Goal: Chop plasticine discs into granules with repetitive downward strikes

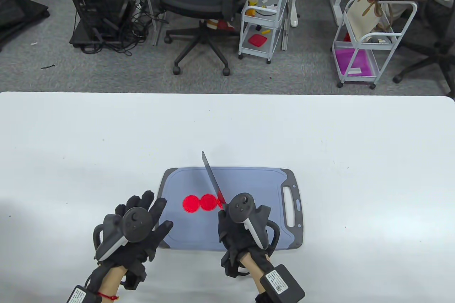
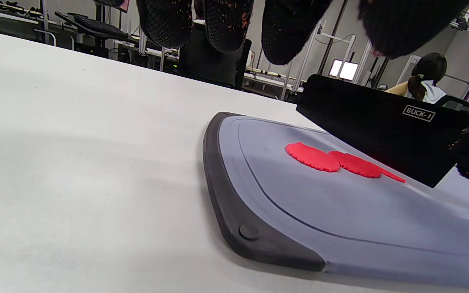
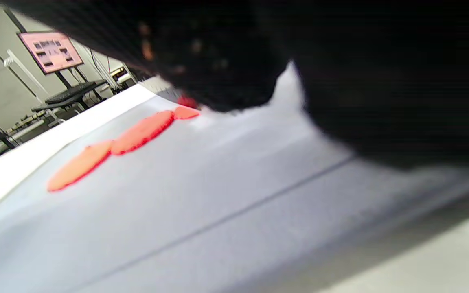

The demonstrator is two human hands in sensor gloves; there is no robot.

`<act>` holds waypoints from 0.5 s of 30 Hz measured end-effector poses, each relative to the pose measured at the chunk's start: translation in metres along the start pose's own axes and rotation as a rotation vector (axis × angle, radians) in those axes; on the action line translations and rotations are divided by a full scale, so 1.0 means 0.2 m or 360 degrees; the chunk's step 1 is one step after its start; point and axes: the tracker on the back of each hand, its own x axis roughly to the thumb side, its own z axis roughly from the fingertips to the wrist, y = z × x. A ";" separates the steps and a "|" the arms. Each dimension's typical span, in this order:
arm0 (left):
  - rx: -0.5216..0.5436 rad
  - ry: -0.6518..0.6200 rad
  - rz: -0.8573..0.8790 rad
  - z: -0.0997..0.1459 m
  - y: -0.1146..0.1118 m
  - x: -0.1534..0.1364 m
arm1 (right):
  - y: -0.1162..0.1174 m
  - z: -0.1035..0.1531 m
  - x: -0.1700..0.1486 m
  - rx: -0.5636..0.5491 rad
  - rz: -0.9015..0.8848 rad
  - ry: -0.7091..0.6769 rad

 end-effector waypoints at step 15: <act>-0.0007 -0.0004 0.0008 0.00 0.00 0.00 | 0.04 -0.01 -0.09 0.0066 -0.0311 0.0129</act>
